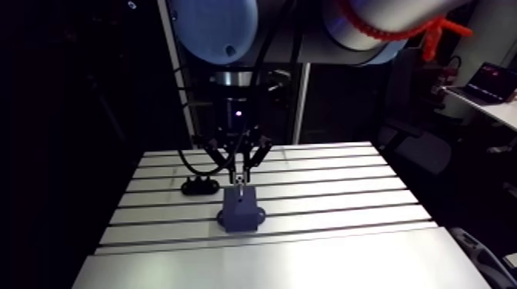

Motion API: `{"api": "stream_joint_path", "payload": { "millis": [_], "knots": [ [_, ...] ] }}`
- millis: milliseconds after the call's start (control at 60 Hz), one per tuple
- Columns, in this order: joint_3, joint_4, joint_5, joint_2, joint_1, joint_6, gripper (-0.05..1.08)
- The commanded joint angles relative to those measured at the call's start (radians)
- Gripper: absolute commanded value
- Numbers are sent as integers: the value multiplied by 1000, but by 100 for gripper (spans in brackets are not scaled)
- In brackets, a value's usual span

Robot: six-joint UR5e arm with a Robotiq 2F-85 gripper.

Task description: Pick up the M10 bolt and insert it into the hole until fully seated.

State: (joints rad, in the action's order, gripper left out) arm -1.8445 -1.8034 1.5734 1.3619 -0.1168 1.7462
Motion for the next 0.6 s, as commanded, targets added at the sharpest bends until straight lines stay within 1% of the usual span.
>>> {"api": "stream_joint_path", "payload": {
  "millis": [17, 600],
  "knots": [
    [0, -1, 1, -5, 0, 0, 108],
    [-3, -1, 0, -16, 2, -1, 108]
  ]
}}
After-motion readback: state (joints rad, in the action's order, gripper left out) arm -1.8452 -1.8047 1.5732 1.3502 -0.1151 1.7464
